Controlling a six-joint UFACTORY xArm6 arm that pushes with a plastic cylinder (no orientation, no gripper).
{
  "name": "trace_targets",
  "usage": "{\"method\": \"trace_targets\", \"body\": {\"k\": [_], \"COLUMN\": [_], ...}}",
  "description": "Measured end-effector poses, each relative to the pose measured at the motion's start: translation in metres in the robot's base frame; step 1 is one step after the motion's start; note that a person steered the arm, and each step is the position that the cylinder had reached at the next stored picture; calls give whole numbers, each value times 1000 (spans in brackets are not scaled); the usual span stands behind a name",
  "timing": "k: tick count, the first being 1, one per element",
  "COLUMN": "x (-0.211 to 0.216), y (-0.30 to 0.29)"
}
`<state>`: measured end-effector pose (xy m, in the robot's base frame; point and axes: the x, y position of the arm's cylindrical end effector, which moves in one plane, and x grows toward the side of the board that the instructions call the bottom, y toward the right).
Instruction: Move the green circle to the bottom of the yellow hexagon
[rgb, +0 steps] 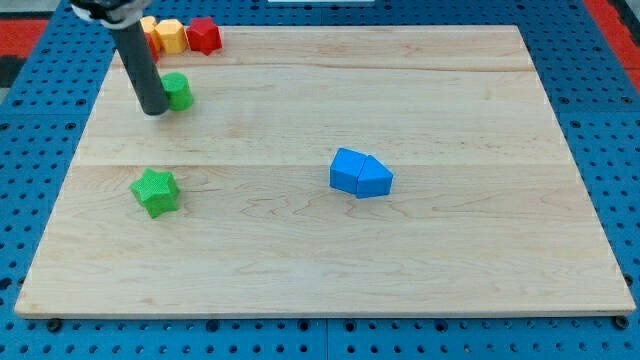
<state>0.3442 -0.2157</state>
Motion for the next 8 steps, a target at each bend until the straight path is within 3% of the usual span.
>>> {"method": "trace_targets", "body": {"k": [1,2,4,5,7,8], "x": [-30,-26,26,13,-36,-36], "y": [-20,-16,22,34,3,11]}}
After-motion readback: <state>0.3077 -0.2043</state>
